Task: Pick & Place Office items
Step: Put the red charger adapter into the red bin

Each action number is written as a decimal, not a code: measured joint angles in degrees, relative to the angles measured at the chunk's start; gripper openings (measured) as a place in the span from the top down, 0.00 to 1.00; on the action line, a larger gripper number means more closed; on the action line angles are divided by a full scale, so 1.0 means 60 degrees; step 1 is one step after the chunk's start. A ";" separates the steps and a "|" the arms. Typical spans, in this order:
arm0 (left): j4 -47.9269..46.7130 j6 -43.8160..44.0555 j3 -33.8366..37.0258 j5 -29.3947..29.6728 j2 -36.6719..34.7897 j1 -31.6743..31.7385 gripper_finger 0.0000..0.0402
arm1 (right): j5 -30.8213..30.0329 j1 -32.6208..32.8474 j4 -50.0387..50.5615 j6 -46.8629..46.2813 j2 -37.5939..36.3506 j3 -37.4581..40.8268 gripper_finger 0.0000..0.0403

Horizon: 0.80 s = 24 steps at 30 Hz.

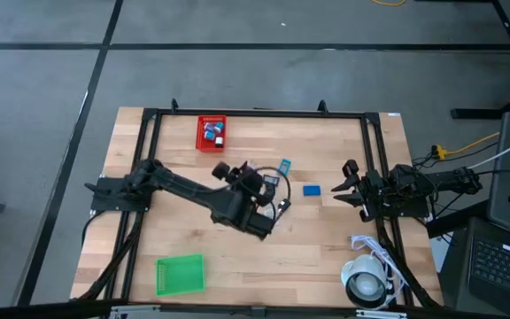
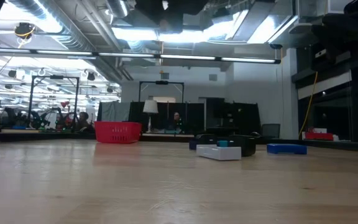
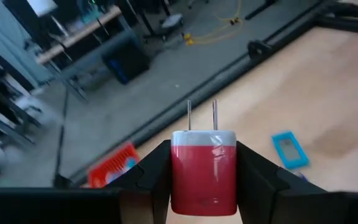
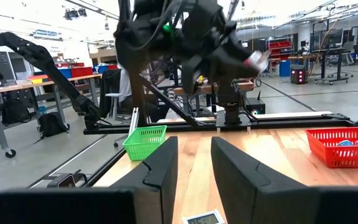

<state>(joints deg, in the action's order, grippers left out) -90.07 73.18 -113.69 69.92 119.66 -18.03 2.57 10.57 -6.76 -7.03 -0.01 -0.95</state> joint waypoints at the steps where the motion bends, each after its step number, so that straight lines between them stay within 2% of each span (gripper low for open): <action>1: -0.0001 -0.0148 0.0000 0.0125 -0.0086 0.0083 0.68 | 0.0000 0.0003 0.0000 0.0000 0.0000 0.0000 0.74; 8: 0.0005 -0.1007 0.0000 0.0462 -0.0553 0.0616 0.68 | 0.0000 -0.0001 0.0000 -0.0040 0.0000 0.0000 0.74; 18: 0.0156 -0.1968 0.0000 0.0241 -0.0821 0.0909 0.68 | 0.0000 -0.0001 0.0003 -0.0040 0.0000 0.0000 0.74; 22: 0.1950 -0.3482 0.0413 -0.0304 -0.0864 0.0905 0.68 | 0.0002 0.0001 0.0002 -0.0033 0.0000 0.0000 0.74; 24: 0.3588 -0.4991 0.0729 -0.1091 -0.0996 0.0902 0.68 | 0.0004 0.0003 0.0000 -0.0033 0.0000 0.0000 0.74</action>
<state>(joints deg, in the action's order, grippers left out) -68.54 43.23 -109.31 63.38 113.69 -12.62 2.59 10.59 -6.76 -7.22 -0.01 -0.95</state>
